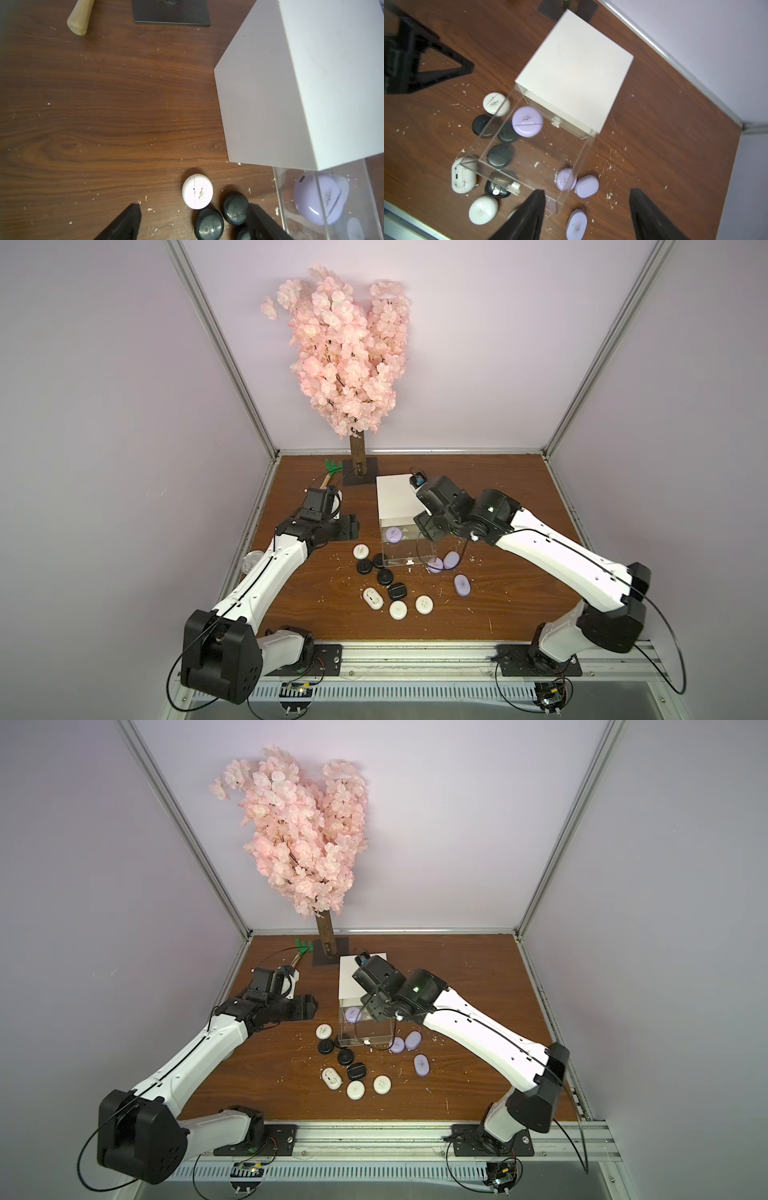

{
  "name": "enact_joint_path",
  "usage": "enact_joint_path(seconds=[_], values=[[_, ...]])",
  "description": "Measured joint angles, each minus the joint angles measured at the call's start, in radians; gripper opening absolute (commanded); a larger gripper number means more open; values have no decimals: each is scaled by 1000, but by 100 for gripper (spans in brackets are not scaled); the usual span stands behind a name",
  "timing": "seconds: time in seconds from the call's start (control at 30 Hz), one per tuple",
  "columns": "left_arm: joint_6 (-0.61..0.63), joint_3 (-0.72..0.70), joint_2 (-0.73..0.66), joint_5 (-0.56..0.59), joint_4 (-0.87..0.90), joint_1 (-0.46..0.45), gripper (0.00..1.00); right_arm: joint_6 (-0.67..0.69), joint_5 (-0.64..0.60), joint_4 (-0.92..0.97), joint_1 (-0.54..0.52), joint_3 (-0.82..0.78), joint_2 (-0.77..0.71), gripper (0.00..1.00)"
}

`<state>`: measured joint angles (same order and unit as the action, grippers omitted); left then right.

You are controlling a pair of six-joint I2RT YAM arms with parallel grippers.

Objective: Put the bluetooth earphones in the drawer according to color
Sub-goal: Place the bluetooth earphone in the drawer, then pick up the Bluetooth earphone from the center of the board.

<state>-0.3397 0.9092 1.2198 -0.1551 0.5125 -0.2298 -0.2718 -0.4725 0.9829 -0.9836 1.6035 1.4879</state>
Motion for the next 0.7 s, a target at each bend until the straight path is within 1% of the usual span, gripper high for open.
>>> enact_joint_path(seconds=[0.17,0.3,0.47,0.7], values=[[0,-27,-8,-1,-12,0,83,-188,-16,0,50,-274,-194,72],[0,-32,-10,0,-21,0,83,-283,-11,0,102,-391,-289,73],[0,-37,-17,3,-40,0,84,-344,21,-18,114,-475,-306,75],[-2,-70,-17,3,-47,0,84,-371,97,-81,163,-614,-311,75]])
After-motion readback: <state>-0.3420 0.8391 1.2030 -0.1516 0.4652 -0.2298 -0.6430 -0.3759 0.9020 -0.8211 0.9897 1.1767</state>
